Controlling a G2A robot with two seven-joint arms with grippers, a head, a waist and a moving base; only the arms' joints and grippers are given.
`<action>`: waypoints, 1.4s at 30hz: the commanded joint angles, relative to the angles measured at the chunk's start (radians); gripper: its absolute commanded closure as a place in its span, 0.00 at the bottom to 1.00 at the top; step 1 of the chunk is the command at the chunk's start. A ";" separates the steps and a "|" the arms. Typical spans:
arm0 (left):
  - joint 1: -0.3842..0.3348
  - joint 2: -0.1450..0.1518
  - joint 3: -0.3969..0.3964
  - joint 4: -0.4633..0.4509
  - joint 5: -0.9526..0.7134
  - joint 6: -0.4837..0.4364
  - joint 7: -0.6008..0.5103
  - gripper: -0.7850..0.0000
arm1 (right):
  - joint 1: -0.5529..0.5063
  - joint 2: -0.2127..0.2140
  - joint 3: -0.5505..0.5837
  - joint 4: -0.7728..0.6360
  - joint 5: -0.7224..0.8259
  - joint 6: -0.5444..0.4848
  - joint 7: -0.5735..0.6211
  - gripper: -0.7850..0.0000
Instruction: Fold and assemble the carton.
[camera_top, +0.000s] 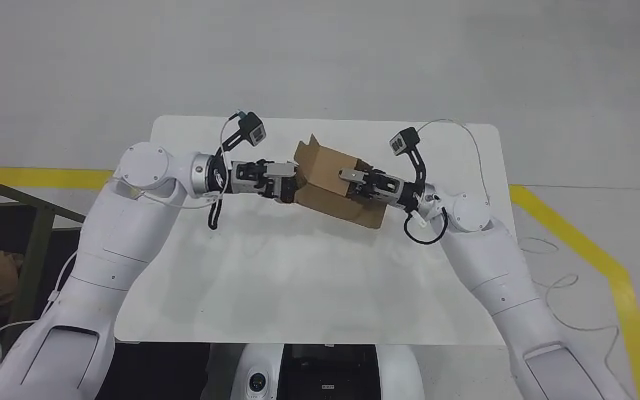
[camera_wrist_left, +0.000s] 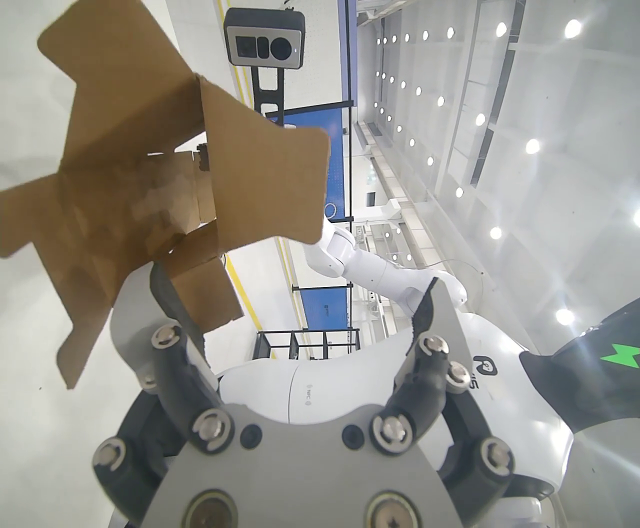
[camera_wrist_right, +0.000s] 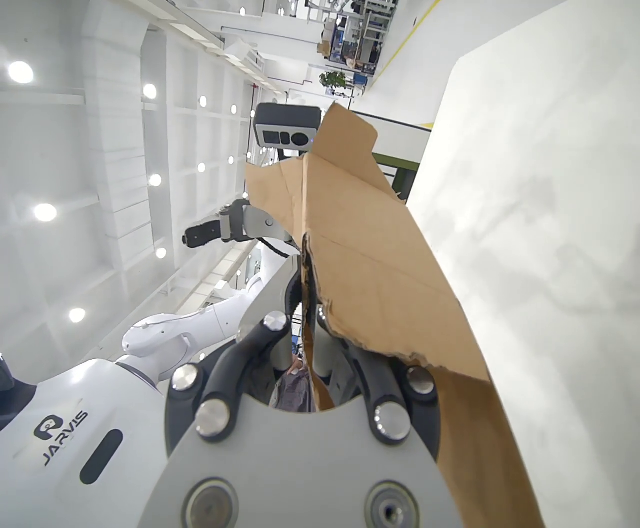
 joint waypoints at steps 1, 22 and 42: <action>0.001 -0.001 0.003 -0.006 -0.001 0.003 -0.001 0.00 | -0.001 0.001 0.003 -0.003 -0.005 0.001 -0.005 1.00; -0.007 -0.016 0.048 -0.029 -0.007 0.007 0.012 0.00 | 0.002 -0.014 -0.016 -0.008 -0.022 -0.023 -0.074 1.00; 0.004 -0.017 0.031 -0.029 0.001 0.006 0.049 0.00 | -0.012 -0.028 -0.041 -0.018 -0.014 -0.027 -0.074 1.00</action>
